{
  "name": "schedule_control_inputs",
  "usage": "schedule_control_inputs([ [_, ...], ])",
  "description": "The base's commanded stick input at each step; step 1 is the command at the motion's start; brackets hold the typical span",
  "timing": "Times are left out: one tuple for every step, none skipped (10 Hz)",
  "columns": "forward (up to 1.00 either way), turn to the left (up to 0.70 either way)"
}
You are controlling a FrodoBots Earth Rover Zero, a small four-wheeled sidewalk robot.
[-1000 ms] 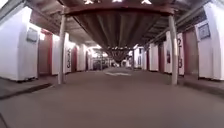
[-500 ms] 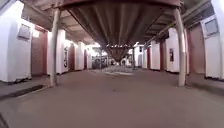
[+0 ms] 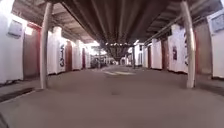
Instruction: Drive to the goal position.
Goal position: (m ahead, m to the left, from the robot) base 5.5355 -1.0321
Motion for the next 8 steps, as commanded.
schedule_control_inputs([
  [0.85, 0.00],
  [0.85, 0.00],
  [0.85, 0.00],
  [0.85, 0.00],
  [0.85, 0.00],
  [0.85, 0.00],
  [0.85, 0.00],
  [0.85, 0.00],
])
